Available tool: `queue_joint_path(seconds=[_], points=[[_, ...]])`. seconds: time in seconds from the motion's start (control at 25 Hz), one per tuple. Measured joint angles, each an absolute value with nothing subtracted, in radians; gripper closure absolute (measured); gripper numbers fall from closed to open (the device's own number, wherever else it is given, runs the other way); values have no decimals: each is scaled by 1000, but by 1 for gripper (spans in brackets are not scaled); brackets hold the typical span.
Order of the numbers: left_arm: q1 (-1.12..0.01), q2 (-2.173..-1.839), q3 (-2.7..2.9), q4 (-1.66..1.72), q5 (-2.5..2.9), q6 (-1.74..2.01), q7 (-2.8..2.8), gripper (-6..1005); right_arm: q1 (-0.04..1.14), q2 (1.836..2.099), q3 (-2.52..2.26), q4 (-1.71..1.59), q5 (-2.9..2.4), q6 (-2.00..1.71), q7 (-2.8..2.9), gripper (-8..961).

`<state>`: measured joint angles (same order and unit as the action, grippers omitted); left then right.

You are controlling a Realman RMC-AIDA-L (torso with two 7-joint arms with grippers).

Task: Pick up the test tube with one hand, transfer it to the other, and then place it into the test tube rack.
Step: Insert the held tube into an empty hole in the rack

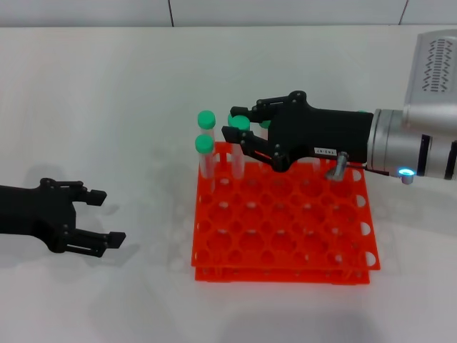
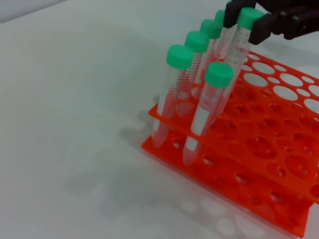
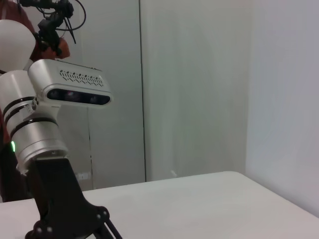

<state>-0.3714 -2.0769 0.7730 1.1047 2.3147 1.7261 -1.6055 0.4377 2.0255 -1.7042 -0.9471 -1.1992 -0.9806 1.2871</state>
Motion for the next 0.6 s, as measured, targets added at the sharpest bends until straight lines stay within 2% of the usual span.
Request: queue_joint_path(seconds=[0.6], points=[[-376, -2077, 773, 1095, 2314, 1722, -1600, 113, 444, 2026, -1705, -920, -1186, -980, 1285, 668]])
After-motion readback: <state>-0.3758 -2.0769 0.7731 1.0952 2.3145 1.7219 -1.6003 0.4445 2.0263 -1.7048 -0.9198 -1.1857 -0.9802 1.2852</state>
